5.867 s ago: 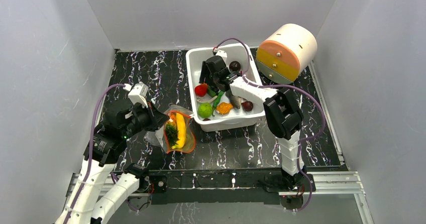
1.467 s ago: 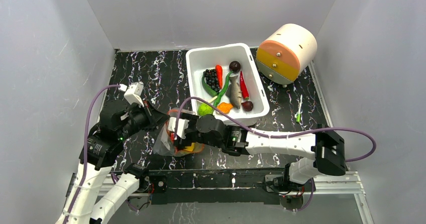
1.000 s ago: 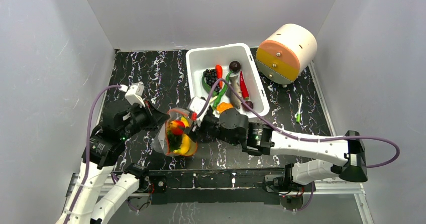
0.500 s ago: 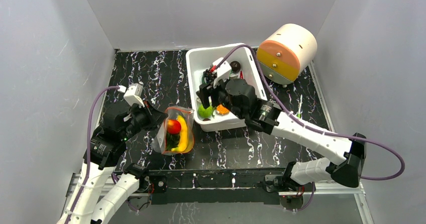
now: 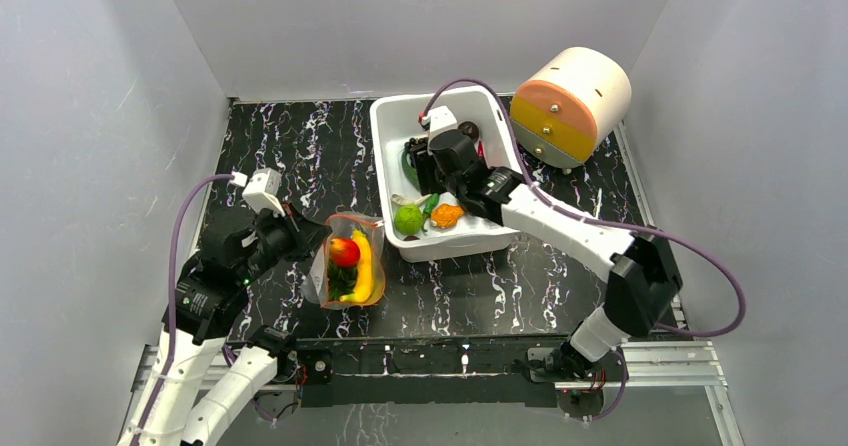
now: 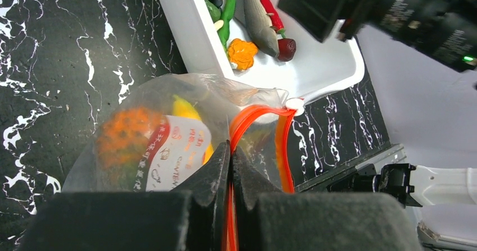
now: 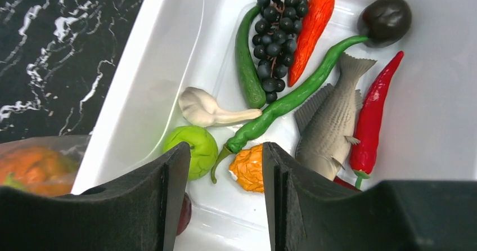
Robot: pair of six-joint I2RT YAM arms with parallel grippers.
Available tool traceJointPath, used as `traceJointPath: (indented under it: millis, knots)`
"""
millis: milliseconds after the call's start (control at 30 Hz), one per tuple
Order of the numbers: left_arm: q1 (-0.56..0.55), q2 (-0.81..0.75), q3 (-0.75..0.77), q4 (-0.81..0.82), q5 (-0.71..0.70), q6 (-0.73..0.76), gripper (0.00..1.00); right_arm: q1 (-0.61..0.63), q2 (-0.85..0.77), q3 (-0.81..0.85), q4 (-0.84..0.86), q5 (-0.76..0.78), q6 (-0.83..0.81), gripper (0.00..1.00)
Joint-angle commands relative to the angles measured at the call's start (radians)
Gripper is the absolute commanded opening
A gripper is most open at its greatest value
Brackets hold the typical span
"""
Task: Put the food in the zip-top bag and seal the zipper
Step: Pick up the fake vegetable from the bin.
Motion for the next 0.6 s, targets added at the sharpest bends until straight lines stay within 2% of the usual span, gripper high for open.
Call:
traceJointPath:
  millis: [0,100,333,567]
  knots:
    - [0.001,-0.030,0.014,0.001,0.024,-0.013,0.00,-0.017,0.078,0.095,0.025,-0.070,-0.023,0.47]
    - [-0.001,-0.033,0.014,0.003,0.026,-0.015,0.00,-0.036,0.132,0.100,0.061,-0.138,-0.039,0.46]
    - [0.001,-0.034,0.018,-0.001,0.028,-0.002,0.00,-0.080,0.292,0.191,0.086,-0.191,-0.091,0.41]
    - [0.000,-0.055,0.021,-0.014,0.024,0.007,0.00,-0.083,0.448,0.334,0.023,-0.172,-0.134,0.40]
